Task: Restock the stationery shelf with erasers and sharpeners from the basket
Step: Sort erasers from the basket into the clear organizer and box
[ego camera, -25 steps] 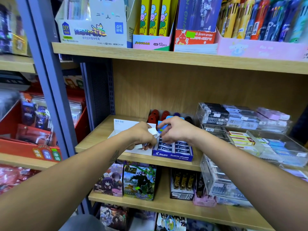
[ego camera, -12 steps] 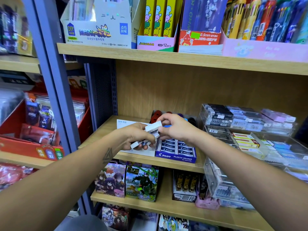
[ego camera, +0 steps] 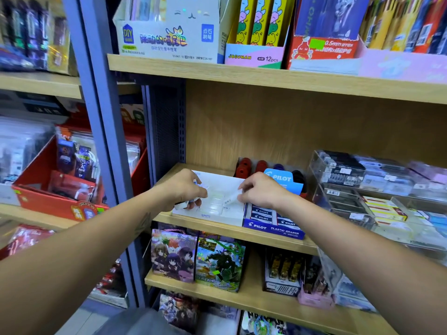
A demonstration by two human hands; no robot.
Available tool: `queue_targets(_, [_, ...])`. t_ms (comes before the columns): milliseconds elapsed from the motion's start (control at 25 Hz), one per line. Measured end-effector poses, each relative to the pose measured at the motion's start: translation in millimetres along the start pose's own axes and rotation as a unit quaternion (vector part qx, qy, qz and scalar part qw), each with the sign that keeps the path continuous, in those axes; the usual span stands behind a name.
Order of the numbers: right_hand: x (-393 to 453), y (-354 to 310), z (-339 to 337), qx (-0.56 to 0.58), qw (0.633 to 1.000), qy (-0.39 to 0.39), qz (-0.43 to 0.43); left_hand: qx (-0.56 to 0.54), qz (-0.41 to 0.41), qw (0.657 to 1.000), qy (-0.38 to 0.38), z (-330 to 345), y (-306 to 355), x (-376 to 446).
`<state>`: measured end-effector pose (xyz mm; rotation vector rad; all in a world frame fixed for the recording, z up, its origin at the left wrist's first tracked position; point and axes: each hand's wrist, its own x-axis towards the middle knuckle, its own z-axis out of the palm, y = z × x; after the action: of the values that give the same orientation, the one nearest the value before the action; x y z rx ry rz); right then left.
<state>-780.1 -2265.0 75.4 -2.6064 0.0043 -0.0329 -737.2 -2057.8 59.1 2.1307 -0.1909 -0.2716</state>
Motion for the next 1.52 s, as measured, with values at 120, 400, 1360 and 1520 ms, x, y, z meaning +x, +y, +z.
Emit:
queue_targets(120, [-0.3, -5.1, 4.5, -0.047, 0.999, -0.027, 0.000, 0.018, 0.015, 1.000, -0.015, 2.1, -6.8, -2.4])
queue_targets(400, [0.4, -14.3, 16.2, -0.234, 0.969, -0.041, -0.071, 0.032, 0.026, 0.999, -0.027, 3.6, -8.6, 2.1])
queue_targets(1360, [-6.2, -14.4, -2.8, -0.094, 0.990, -0.080, -0.064, 0.026, 0.069, 0.997, -0.032, -1.8, -5.5, -1.2])
queue_targets(1520, [-9.3, -11.9, 4.2, -0.100, 0.991, -0.053, -0.067, 0.047, 0.087, 0.994, -0.050, 1.6, -10.5, -5.2])
